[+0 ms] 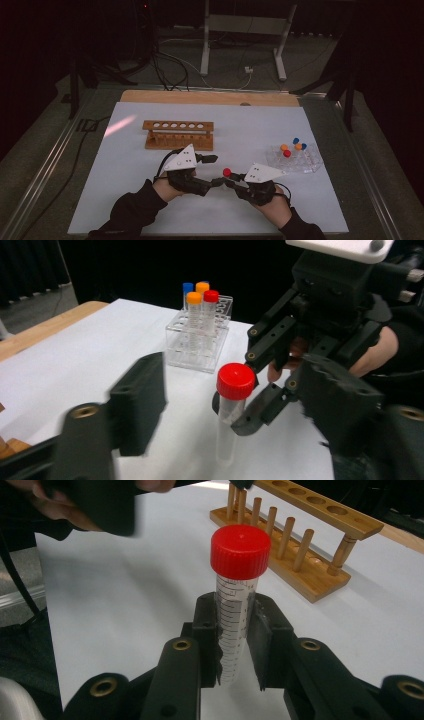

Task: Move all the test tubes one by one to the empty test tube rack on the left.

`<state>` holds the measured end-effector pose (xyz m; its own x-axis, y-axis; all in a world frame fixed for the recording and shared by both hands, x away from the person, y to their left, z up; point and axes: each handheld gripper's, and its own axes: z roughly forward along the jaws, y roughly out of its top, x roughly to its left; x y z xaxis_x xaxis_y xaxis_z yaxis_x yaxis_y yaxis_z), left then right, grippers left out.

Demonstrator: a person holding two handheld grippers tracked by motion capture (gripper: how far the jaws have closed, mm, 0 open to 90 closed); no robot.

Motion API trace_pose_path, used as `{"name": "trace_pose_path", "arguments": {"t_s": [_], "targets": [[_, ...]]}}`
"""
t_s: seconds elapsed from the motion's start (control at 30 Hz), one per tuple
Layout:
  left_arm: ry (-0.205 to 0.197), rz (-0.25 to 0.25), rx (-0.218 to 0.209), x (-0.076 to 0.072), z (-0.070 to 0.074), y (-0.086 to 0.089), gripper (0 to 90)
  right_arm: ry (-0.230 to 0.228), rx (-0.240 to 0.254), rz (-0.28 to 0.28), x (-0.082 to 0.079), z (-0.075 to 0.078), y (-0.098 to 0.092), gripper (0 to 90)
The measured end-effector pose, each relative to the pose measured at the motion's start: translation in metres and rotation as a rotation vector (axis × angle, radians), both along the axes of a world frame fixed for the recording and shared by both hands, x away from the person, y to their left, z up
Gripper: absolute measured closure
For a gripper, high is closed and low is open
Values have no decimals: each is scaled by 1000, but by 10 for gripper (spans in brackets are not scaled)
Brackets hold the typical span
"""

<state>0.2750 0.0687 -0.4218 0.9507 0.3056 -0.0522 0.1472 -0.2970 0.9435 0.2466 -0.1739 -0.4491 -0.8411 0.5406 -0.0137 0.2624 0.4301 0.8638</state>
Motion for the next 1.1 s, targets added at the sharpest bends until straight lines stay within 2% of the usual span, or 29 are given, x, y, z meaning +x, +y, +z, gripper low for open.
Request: {"name": "trace_pose_path", "arguments": {"t_s": [0.03, 0.07, 0.2, 0.3, 0.57, 0.67, 0.87, 0.97, 1.0, 1.1], "targets": [[-5, 0, 8, 0, -1, -2, 330, 0, 0, 0, 0, 0, 0, 752], [-7, 5, 22, 1, -2, -5, 393, 1, 0, 1, 0, 0, 0, 752], [-11, 9, 50, 2, -5, -12, 473, -1, 0, 3, 0, 0, 0, 752], [-22, 14, 60, 2, -7, -16, 530, 0, 1, 3, 0, 1, 0, 752], [-43, -23, 78, 2, -7, -23, 698, -1, 1, -3, 0, 1, -1, 752], [-47, -23, 91, 2, -6, -24, 708, 2, 4, -8, 1, 1, -1, 752], [-47, -18, 84, 4, -2, -24, 715, -15, 23, -16, 0, 2, -3, 733], [-48, -12, 79, 6, 3, -21, 715, -12, 30, -28, 1, 1, -3, 622], [-38, -1, 69, 10, 9, -18, 715, -11, 33, -32, 1, 0, -3, 583], [-49, 17, 76, 14, 14, -14, 716, -2, 44, -32, 2, 0, -4, 523]]}}
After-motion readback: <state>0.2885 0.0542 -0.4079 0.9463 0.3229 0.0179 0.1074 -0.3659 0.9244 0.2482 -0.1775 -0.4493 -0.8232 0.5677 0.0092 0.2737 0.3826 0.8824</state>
